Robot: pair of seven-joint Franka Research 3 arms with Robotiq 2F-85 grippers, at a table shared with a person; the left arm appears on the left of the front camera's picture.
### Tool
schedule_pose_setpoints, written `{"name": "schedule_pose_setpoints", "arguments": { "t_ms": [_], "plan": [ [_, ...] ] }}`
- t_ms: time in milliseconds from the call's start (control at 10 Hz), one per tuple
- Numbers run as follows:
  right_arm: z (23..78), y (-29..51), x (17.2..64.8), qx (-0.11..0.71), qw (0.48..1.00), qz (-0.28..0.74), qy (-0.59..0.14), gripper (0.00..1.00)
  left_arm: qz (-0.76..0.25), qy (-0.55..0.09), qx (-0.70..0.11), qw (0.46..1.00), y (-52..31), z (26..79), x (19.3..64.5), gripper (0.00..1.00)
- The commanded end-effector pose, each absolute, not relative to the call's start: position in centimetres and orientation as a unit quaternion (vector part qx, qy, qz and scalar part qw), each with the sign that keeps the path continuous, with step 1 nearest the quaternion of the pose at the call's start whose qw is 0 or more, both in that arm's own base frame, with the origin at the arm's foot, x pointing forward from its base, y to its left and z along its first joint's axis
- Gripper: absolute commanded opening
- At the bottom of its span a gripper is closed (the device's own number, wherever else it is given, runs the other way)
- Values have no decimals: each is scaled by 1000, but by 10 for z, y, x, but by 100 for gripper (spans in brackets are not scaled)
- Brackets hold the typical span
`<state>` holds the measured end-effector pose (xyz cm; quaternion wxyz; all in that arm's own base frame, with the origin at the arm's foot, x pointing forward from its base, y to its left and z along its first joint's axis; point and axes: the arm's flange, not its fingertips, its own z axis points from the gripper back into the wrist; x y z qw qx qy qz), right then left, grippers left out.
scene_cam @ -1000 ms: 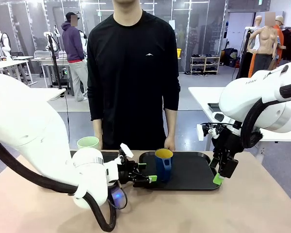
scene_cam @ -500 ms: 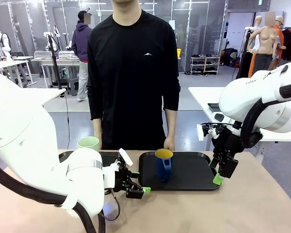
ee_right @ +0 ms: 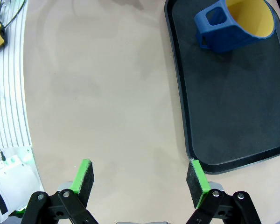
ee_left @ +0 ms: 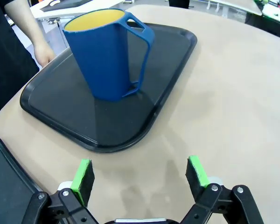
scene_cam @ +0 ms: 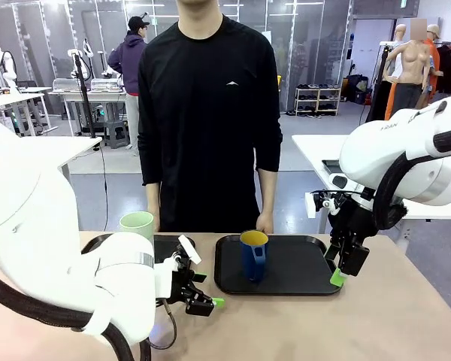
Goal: Sort and store the cups by type.
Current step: Pick up the Handle plastic cup and place it into the empty Flat Tray.
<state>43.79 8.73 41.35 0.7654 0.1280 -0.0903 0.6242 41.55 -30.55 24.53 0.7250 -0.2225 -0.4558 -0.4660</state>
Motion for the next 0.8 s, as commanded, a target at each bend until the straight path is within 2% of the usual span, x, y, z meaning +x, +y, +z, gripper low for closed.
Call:
{"name": "schedule_pose_setpoints", "arguments": {
  "t_ms": [0,700],
  "plan": [
    [413,86,436,126,767,622,-95,100,-466,-459,-225,722,-309,247,418,100],
    [413,86,436,126,767,622,-95,100,-466,-459,-225,722,-309,247,418,100]
  ]
}}
